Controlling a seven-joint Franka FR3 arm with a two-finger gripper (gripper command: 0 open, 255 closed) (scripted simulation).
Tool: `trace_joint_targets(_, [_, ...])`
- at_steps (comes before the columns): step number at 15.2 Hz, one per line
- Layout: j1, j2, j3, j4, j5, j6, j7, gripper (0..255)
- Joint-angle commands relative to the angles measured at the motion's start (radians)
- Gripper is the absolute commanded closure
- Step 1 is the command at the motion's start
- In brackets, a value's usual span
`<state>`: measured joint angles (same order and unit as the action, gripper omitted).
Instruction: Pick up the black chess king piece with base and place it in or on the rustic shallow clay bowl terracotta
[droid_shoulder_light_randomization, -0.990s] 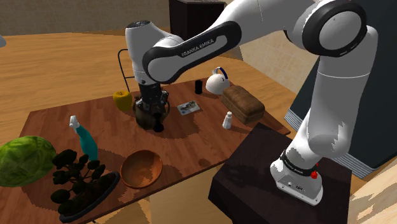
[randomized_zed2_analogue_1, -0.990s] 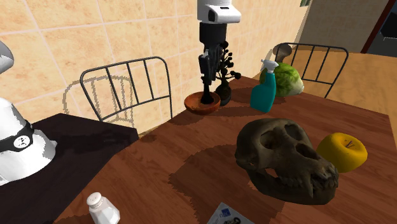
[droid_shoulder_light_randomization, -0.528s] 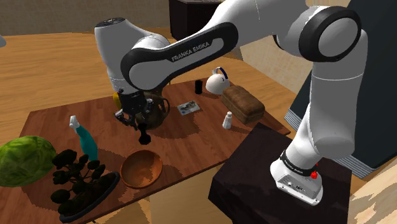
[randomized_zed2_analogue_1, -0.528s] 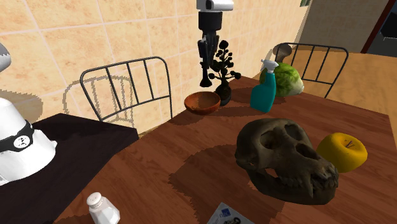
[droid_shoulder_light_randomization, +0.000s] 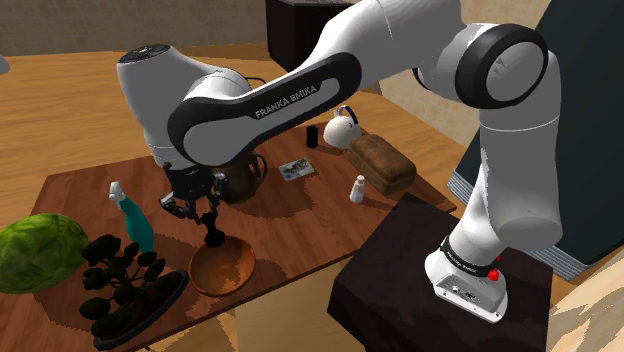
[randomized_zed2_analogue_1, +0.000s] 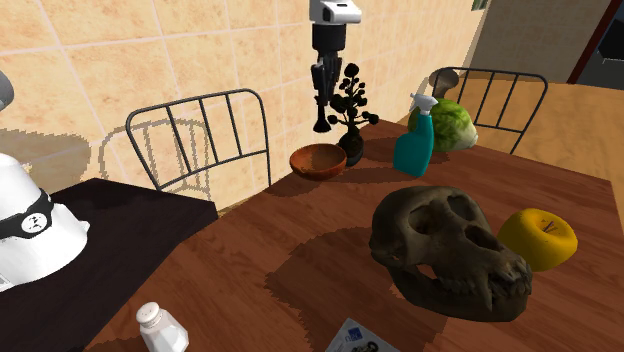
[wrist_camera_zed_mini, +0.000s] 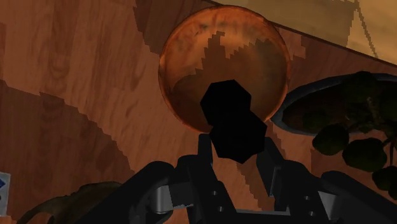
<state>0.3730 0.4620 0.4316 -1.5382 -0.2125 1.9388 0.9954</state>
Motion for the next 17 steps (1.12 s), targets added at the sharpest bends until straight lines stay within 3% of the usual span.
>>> trace_joint_targets(1, [0.001, 0.007, -0.002, -0.019, -0.004, 0.026, 0.005, 255])
trace_joint_targets(17, [0.009, 0.082, -0.024, -0.103, -0.043, 0.178, 0.031, 255])
